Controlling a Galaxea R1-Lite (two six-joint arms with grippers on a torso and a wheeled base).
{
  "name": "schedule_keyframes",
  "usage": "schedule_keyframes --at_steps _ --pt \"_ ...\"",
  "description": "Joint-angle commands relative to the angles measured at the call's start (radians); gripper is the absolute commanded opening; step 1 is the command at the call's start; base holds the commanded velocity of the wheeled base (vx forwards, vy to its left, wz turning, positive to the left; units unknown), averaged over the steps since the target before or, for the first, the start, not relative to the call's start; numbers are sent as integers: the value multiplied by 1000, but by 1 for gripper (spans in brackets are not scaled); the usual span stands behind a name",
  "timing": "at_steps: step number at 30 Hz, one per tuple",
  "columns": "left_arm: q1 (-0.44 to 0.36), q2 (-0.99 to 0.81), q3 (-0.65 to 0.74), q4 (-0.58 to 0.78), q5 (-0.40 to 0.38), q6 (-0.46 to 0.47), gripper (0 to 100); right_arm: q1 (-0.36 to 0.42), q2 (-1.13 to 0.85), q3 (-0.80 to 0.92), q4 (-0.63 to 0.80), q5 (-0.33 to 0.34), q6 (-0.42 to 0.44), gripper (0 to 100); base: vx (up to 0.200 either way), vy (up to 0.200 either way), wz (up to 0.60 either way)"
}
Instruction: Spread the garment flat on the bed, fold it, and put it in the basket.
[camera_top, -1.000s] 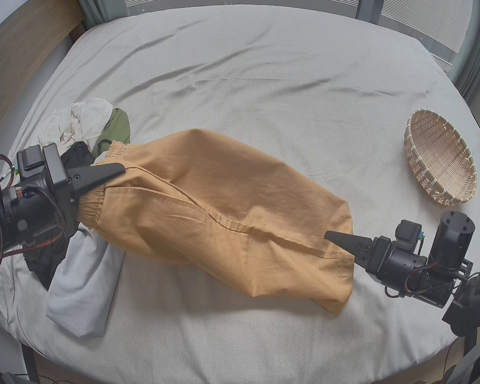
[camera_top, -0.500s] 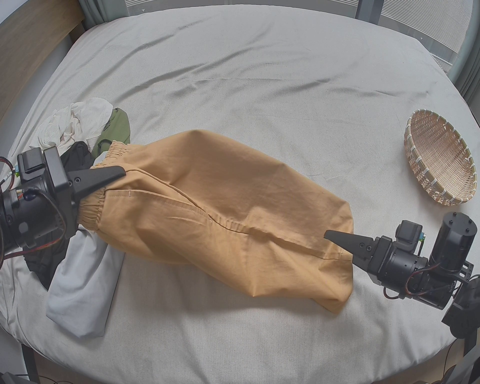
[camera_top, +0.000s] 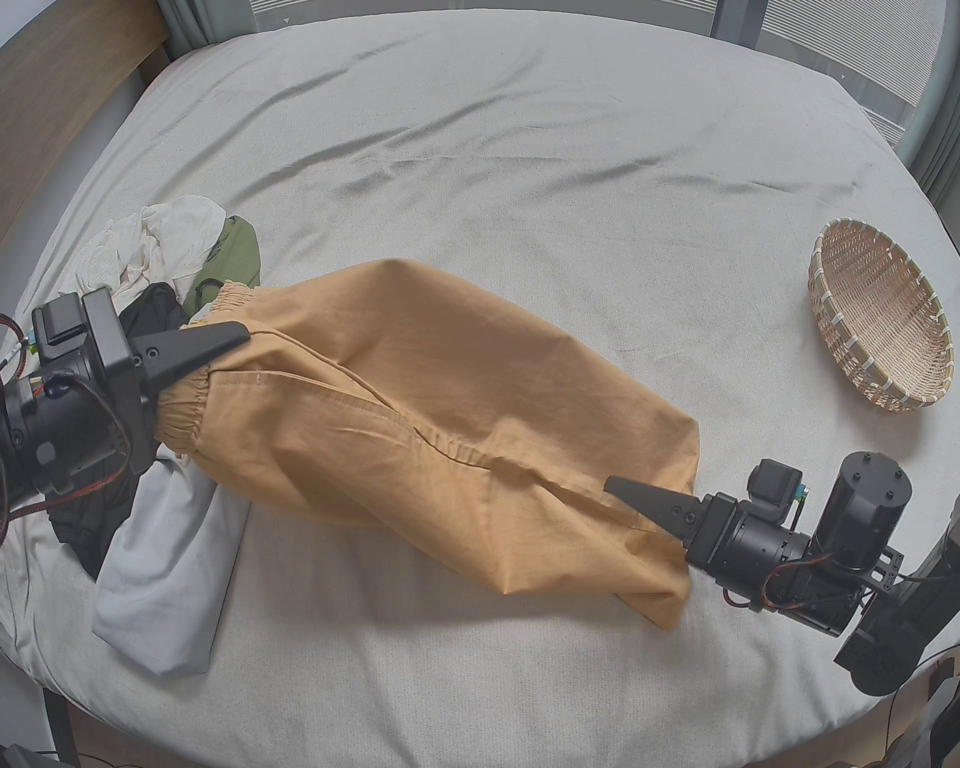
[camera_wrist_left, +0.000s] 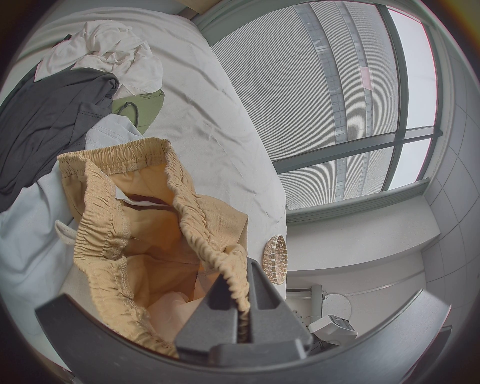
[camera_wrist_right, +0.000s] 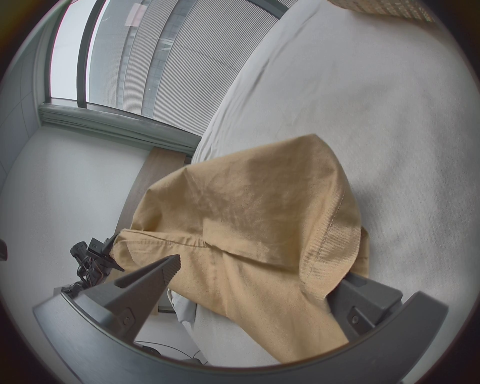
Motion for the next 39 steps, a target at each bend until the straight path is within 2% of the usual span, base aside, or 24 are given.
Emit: schedule_keyframes --at_steps 1,4,8,17,18,29,39 --pt "0 1 0 -1 0 0 0 2 40 11 -4 0 -4 100 0 0 0" --pt "0 1 0 -1 0 0 0 -3 46 12 -4 0 -17 100 0 0 0" --pt "0 -2 1 -1 0 0 0 -32 49 15 -7 1 -87 100 0 0 0" --pt "-1 -19 7 -1 -1 -10 0 -35 63 18 -62 1 -95 100 0 0 0" --pt "-1 -21 7 -1 -4 -10 0 -32 72 18 -62 1 -93 0 0 0 0" --pt "-1 -19 9 -1 -6 -10 0 -44 104 37 -70 4 -129 0 0 0 0" --pt "-1 -16 10 -24 -6 -9 0 -138 -11 28 -103 9 -129 0 0 0 0"
